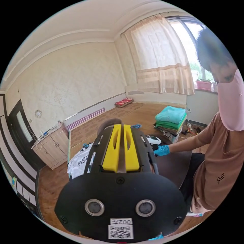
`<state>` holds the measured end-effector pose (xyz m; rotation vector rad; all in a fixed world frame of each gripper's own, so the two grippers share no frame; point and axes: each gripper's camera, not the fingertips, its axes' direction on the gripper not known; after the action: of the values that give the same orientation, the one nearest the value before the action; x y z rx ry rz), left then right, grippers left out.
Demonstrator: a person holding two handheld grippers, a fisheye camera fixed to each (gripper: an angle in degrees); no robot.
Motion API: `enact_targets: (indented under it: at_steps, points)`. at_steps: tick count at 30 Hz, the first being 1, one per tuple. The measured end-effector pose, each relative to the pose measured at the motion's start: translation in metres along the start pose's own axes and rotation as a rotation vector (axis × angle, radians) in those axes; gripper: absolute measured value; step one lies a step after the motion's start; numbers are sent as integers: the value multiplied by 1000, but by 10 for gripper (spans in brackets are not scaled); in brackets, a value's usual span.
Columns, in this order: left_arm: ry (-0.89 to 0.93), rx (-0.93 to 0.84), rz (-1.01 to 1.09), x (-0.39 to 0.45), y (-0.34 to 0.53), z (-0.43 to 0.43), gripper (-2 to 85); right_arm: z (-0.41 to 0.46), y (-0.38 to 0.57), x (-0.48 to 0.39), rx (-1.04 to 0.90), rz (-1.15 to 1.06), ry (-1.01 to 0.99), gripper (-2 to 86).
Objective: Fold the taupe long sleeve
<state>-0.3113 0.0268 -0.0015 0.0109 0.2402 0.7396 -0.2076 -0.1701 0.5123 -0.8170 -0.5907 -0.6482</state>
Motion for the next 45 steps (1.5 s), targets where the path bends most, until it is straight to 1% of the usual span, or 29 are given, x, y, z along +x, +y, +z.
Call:
enact_targets:
  at_steps: [6, 8, 13, 15, 20, 23, 26, 33, 36, 39, 41, 45]
  points:
    - [181, -28, 86, 44, -49, 55, -9, -76, 81, -31, 122, -19, -16, 152]
    - [239, -66, 128, 63, -63, 80, -9, -98, 110, -44, 170, -22, -24, 155]
    - [369, -155, 150, 96, -78, 131, -9, -124, 161, -68, 246, 17, 23, 158]
    - [413, -203, 153, 109, -78, 151, -9, -126, 179, -75, 241, 37, 45, 159]
    - [515, -331, 92, 149, -64, 209, -11, -112, 230, -84, 117, 108, 79, 159]
    - [523, -367, 63, 169, -61, 233, -13, -100, 255, -87, 22, 143, 118, 159]
    - [530, -411, 53, 188, -64, 255, -14, -94, 275, -91, -34, 172, 137, 159]
    - [573, -488, 35, 213, -83, 287, 19, -95, 315, -89, -106, 266, 193, 156]
    - [523, -527, 71, 222, -87, 294, 26, -101, 333, -85, -138, 313, 212, 154]
    - [413, -569, 78, 222, -87, 299, 35, -113, 346, -84, -154, 343, 255, 152]
    - [339, -596, 45, 219, -82, 305, 44, -126, 354, -83, -135, 370, 264, 150]
    - [306, -640, -17, 217, -76, 321, 69, -141, 361, -77, -97, 404, 258, 145]
